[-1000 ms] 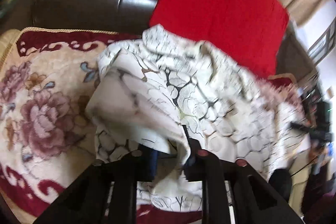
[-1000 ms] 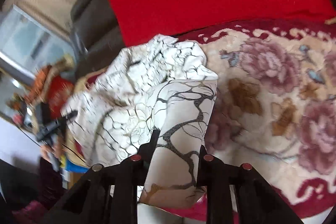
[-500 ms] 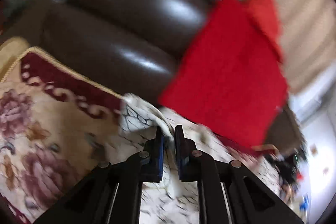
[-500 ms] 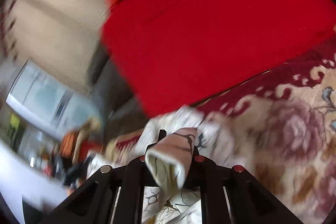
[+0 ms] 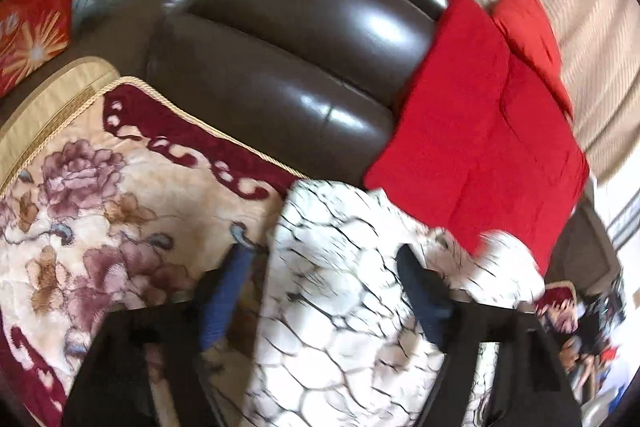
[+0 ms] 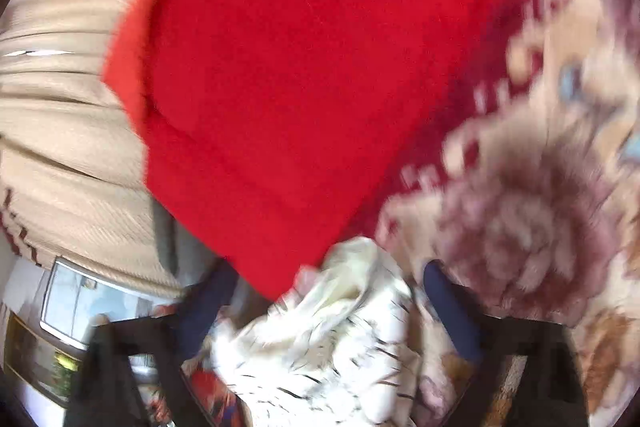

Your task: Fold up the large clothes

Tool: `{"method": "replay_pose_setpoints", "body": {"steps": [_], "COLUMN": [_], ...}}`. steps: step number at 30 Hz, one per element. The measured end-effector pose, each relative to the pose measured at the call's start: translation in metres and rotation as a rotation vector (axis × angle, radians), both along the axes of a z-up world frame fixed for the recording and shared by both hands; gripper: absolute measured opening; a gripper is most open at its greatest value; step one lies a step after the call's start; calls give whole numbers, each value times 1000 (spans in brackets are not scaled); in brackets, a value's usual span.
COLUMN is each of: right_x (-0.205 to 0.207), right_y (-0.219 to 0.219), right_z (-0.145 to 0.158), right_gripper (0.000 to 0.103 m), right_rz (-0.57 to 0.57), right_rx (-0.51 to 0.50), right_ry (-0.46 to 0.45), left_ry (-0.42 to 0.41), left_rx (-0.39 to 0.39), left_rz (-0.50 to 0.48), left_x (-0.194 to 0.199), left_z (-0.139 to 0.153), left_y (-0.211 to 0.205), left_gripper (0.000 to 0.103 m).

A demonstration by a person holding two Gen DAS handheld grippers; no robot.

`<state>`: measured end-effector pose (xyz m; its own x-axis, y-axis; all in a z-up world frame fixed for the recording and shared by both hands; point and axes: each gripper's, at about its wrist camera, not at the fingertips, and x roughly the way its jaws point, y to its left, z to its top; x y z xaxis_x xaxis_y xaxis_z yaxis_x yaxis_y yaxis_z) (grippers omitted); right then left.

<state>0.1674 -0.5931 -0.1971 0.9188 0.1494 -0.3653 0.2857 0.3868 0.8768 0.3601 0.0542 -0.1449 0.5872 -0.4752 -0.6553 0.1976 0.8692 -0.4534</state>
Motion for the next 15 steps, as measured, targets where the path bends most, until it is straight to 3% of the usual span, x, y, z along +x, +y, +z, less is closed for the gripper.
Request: {"method": "replay_pose_setpoints", "body": {"steps": [6, 8, 9, 12, 14, 15], "right_x": [0, 11, 18, 35, 40, 43], "right_y": [79, 104, 111, 125, 131, 134], "right_z": [28, 20, 10, -23, -33, -33], "right_gripper": [95, 78, 74, 60, 58, 58], "right_rz": [197, 242, 266, 321, 326, 329], "right_rx": [-162, -190, -189, -165, -197, -221], "right_ry": [15, 34, 59, 144, 174, 174], "left_ry": [164, 196, 200, 209, 176, 167], "left_rx": [33, 45, 58, 187, 351, 438], "left_rz": [-24, -25, -33, -44, -60, -70], "left_x": [33, 44, 48, 57, 60, 61], "left_z": [-11, -17, -19, -27, -35, -41], "left_y": [-29, -44, -54, -87, -113, -124], "left_gripper": [84, 84, 84, 84, 81, 56]}}
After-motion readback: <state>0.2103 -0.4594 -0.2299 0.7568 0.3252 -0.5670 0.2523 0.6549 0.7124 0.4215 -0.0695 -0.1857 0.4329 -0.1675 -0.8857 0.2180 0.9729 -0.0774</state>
